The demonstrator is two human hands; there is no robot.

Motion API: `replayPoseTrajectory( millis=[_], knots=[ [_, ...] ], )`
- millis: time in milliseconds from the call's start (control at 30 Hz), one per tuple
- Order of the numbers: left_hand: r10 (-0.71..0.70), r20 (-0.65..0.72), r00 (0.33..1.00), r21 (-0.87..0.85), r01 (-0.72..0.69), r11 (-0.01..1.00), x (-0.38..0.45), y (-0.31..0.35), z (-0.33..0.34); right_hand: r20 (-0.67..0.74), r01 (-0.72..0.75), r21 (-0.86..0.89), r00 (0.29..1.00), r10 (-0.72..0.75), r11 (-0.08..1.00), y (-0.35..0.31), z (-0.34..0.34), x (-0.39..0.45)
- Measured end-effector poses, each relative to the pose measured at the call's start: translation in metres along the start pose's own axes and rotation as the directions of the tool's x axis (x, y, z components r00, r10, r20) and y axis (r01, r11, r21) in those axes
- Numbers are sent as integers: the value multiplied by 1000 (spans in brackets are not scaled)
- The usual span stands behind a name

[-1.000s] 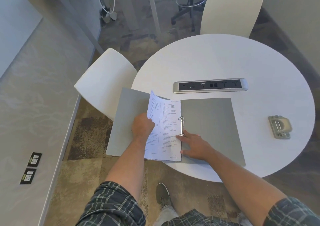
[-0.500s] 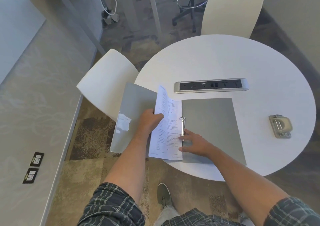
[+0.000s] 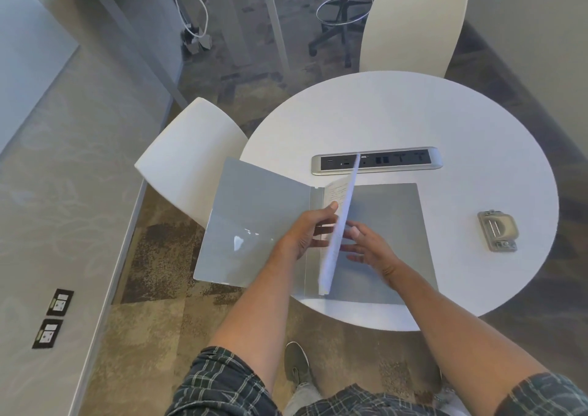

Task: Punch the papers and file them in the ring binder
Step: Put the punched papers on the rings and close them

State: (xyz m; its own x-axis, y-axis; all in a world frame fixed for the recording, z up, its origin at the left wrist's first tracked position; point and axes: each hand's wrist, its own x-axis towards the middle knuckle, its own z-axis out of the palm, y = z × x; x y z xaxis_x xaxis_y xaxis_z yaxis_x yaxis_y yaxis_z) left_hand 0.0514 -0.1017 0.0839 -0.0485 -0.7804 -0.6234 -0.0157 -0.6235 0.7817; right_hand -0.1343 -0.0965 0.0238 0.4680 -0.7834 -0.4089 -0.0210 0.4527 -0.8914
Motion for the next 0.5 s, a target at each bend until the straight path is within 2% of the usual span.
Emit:
replayPoseTrajectory(
  millis=[167, 233, 367, 500],
  knots=[
    [20, 38, 999, 42, -22, 999, 1, -11, 21, -21, 19, 231, 1000, -14, 973, -5, -20, -9],
    [21, 35, 999, 55, -23, 998, 1, -15, 28, -85, 43, 287, 996, -19, 957, -5, -30, -13],
    [34, -22, 999, 101, -32, 994, 7, -22, 34, -354, -21, 74, 934, 46, 997, 2, -54, -16],
    [113, -270, 956, 165, -70, 984, 14, -32, 29, -445, -49, 39, 893, 61, 998, 11, -69, -23]
  ],
)
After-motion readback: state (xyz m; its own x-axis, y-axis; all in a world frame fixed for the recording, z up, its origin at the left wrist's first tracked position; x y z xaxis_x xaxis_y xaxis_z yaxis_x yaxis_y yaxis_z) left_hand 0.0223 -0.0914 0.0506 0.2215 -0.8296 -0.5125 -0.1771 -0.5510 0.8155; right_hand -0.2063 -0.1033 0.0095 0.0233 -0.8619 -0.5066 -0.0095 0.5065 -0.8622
